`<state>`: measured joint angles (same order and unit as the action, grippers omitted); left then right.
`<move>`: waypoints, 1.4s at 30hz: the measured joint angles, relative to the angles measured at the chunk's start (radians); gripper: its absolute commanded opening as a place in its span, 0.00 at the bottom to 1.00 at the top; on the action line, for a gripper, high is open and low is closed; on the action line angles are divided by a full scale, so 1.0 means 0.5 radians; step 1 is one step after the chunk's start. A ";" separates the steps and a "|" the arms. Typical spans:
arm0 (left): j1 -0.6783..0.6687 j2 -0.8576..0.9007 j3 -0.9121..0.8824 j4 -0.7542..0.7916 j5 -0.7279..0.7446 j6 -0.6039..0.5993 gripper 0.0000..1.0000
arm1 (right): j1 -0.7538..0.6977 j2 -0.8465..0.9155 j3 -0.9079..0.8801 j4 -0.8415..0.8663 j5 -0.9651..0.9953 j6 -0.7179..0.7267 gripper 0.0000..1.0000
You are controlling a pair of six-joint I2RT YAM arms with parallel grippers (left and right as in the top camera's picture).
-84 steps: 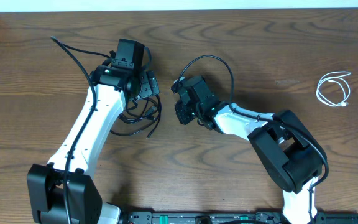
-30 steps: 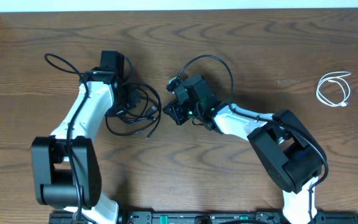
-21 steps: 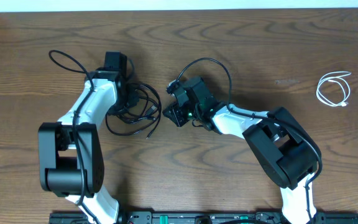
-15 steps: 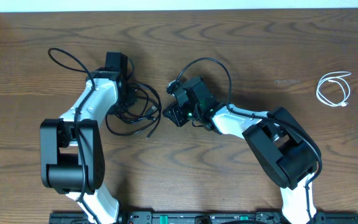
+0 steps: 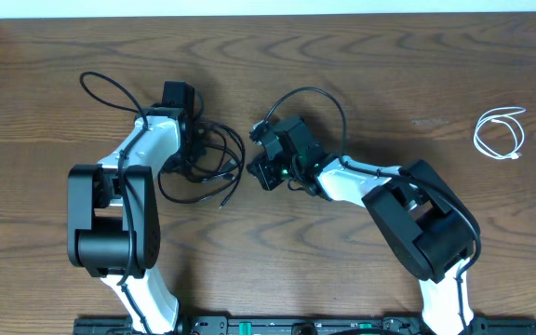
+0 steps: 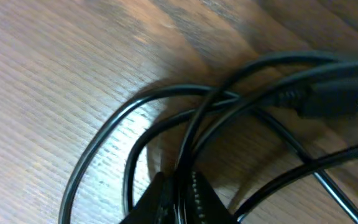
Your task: Untangle cables
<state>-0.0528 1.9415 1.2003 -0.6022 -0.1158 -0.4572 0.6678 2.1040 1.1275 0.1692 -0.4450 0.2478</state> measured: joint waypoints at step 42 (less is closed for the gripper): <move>-0.374 0.040 0.008 0.017 1.125 0.498 0.08 | -1.025 -0.002 0.005 -0.868 -1.158 0.050 0.38</move>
<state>-0.2398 1.9617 1.2045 -0.5938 0.4469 -0.2081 0.1555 2.1033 1.1301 -0.2649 -1.0241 0.2729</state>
